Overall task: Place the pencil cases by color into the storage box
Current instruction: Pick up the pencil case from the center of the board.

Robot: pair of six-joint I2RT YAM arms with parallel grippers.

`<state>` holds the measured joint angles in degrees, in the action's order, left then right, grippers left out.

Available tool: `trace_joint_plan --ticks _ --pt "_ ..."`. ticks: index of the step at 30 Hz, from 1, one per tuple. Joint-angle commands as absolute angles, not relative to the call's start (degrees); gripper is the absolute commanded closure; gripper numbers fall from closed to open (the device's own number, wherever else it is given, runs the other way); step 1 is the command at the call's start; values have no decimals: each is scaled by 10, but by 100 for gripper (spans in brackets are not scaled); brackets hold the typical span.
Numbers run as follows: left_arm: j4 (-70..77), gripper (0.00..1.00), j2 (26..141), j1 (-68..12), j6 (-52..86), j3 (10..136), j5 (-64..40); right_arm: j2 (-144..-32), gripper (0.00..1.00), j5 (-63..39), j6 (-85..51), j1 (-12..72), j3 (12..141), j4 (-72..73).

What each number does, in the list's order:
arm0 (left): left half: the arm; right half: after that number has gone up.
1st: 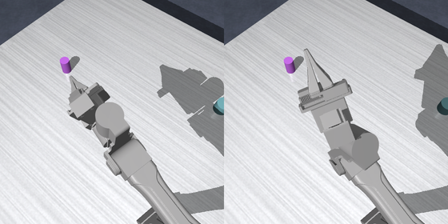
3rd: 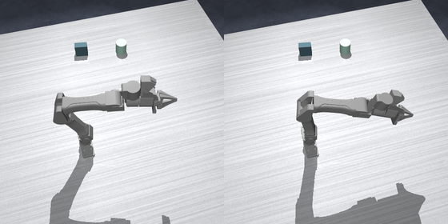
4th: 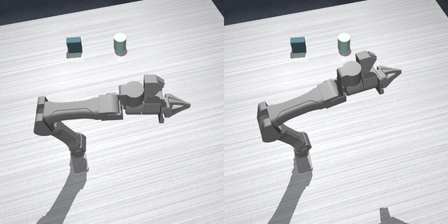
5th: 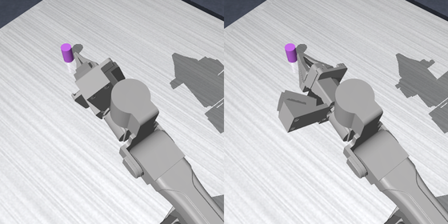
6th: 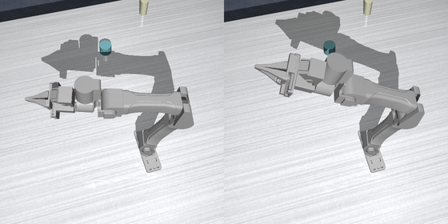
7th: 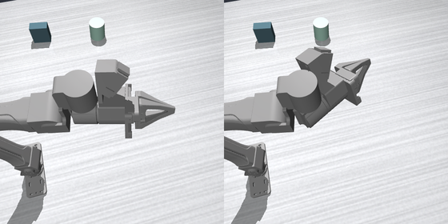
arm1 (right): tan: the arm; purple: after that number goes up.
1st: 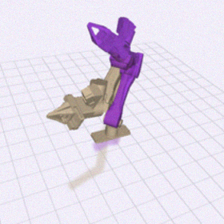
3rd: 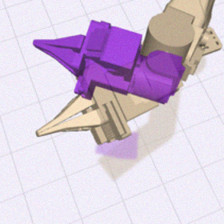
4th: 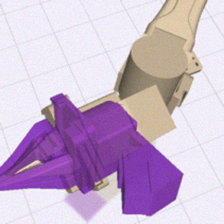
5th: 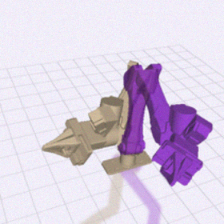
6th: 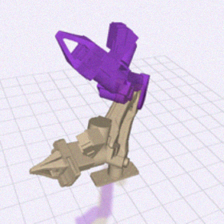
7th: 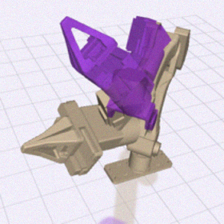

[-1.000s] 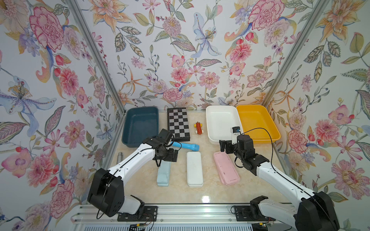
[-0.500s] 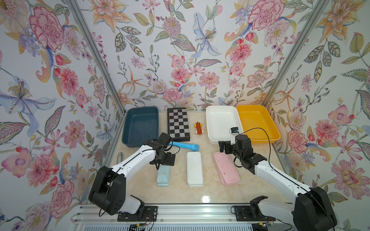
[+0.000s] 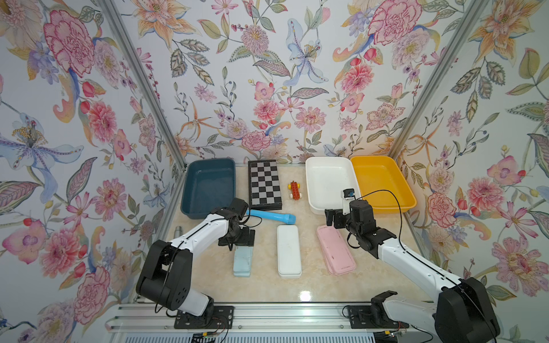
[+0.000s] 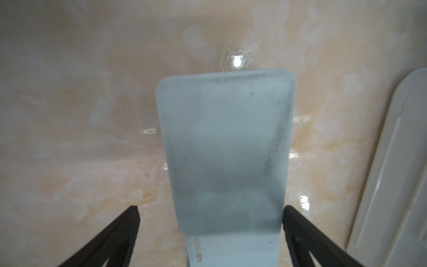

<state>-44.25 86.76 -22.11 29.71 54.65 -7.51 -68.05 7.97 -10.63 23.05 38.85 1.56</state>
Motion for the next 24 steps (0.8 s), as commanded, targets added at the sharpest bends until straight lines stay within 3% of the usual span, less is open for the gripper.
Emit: trace_joint_plan --ticks 1,7,11,15,18,20,24 --pt "-436 2 875 -219 283 537 -85 -684 0 78 -116 225 383 21" --pt "-434 4 873 -223 288 536 -86 -687 0 78 -119 225 382 22" --pt "-435 21 878 -236 292 536 -75 -688 0 78 -122 222 382 21" --pt "-434 21 889 -247 295 536 -64 -689 0 74 -123 219 381 24" --pt "-434 27 899 -253 297 537 -60 -690 0 71 -126 218 381 25" --pt "-434 39 902 -255 296 536 -57 -689 0 70 -127 217 381 25" --pt "-435 45 892 -256 299 537 -51 -685 0 69 -128 214 379 25"
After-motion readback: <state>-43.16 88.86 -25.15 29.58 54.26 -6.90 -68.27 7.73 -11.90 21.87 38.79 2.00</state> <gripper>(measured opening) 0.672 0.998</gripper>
